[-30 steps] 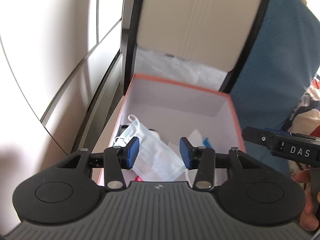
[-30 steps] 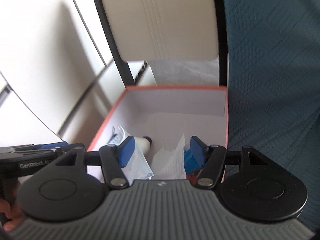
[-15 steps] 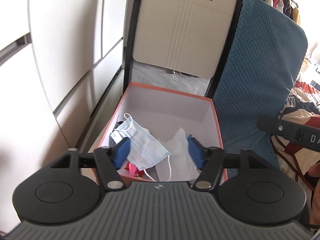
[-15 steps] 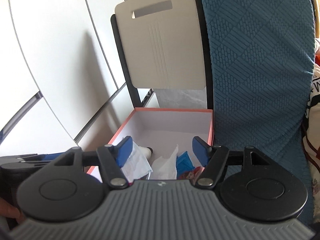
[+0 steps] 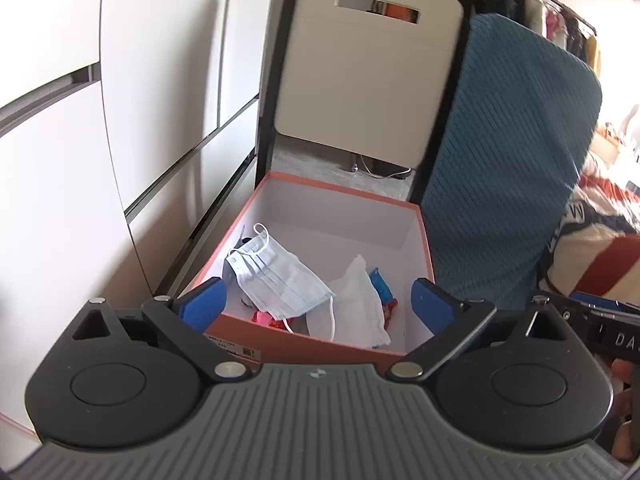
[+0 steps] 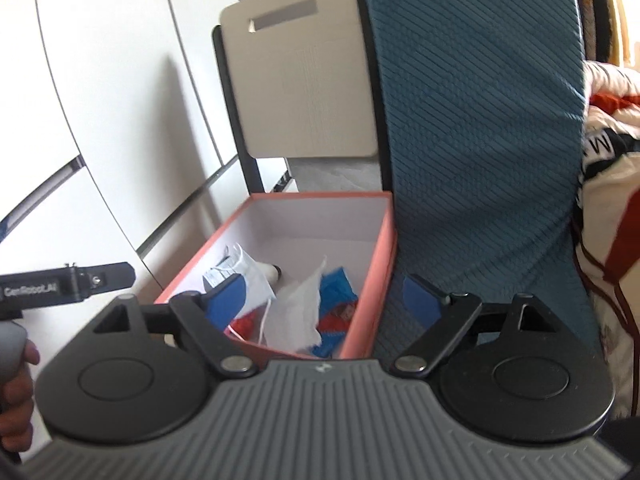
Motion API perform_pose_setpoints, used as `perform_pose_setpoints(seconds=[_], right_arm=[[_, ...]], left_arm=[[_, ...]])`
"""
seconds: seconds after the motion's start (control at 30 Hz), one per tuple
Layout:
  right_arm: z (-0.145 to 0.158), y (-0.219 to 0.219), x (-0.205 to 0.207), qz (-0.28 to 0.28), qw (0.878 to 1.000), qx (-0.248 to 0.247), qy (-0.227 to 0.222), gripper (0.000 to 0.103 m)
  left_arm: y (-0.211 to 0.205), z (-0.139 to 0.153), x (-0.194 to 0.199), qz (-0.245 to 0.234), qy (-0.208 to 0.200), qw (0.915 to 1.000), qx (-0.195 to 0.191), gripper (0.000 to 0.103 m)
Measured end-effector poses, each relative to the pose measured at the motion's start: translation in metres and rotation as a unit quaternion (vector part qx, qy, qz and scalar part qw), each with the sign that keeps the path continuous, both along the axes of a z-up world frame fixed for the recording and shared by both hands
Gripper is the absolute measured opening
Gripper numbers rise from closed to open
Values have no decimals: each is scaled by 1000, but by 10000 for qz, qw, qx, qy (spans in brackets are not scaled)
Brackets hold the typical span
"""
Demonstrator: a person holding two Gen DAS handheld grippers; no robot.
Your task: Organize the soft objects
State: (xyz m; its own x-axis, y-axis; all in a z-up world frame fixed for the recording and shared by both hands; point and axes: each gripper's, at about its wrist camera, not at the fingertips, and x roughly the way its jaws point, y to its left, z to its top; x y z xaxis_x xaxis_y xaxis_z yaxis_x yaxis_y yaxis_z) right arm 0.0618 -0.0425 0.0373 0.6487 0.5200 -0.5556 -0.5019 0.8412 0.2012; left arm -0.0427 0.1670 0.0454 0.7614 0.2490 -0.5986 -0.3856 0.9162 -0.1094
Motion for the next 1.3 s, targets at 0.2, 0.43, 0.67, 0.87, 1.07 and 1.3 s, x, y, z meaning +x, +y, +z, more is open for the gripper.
perform_pose_setpoints(seconds=[0.2,0.43,0.67,0.87,1.07,1.3], right_arm=[[-11,-14,-12,4,9999,-69,73,87],[-13,-29,-29,133,9999,-21,10,87],[-20,-32,-35,241,9994,-238,59,87],[-17,-32,-38,247,9993,-295,3,87],[-17,-30,-38,251,9993,-282,51,87],[-16,-29,-39,222,9993,-285,45,87]], left_arm=[[-20,-16,-12,20,42,10000,-37,101],[-32,-24,-28,162,135,9998,58,101],[-36,-26,-46,283,113,9995,-28,101],[-34,-20,-52,457,135,9988,65,101],[-31,-16,-58,498,31,9987,38,101],[-31,-15,-59,514,61,9987,45,101]])
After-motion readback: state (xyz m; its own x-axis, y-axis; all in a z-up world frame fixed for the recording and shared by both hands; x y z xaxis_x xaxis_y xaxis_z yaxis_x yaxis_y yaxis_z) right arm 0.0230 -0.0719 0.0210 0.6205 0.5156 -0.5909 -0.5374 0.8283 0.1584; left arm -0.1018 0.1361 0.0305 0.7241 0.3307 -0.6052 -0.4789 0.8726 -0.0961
